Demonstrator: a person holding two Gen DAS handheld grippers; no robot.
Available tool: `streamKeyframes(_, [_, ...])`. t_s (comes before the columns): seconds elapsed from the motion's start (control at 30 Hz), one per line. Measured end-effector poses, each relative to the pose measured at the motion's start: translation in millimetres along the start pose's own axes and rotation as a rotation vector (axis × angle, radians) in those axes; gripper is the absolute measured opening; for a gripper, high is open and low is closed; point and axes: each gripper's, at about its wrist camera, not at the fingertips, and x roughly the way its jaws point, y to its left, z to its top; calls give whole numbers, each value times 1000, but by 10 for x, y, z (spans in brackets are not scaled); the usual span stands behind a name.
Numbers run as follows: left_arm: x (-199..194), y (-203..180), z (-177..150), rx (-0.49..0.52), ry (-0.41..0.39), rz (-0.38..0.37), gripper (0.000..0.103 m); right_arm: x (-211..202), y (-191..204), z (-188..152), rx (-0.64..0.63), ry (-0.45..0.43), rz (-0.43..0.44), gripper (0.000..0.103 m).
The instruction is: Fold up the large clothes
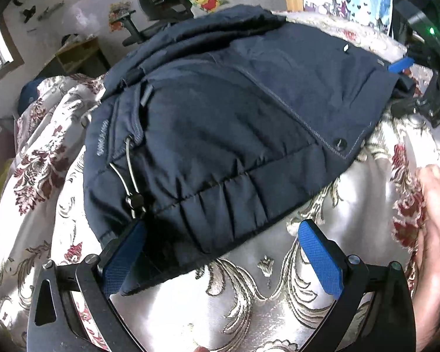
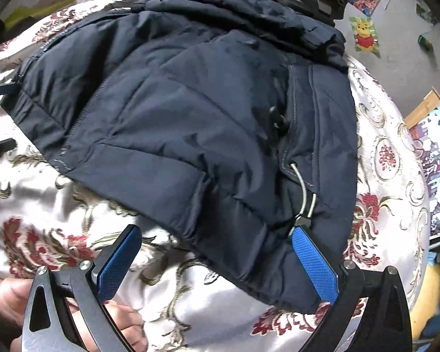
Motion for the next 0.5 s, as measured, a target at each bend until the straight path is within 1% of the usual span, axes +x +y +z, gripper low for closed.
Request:
streamKeyframes(0.1, [38,-29,-10,17,6,21,101,52,-1,28,-3,8,-14,103])
streamKeyframes(0.2, [49,-37,-18,20,2,40,101,77,46,55,-37,-7,-91,103])
streamKeyframes(0.27, [30,-61,-31,28,-17,65,101,78,52,89,-55,-21,-138,103])
streamKeyframes(0.4, [1,-170,-79,96,-68,152,101,23,-40,167,-28,-60,-152,103])
streamKeyframes(0.5, [9,-226,-96,137,-95,197,101,-27,-97,227,-10,-88,-153,102])
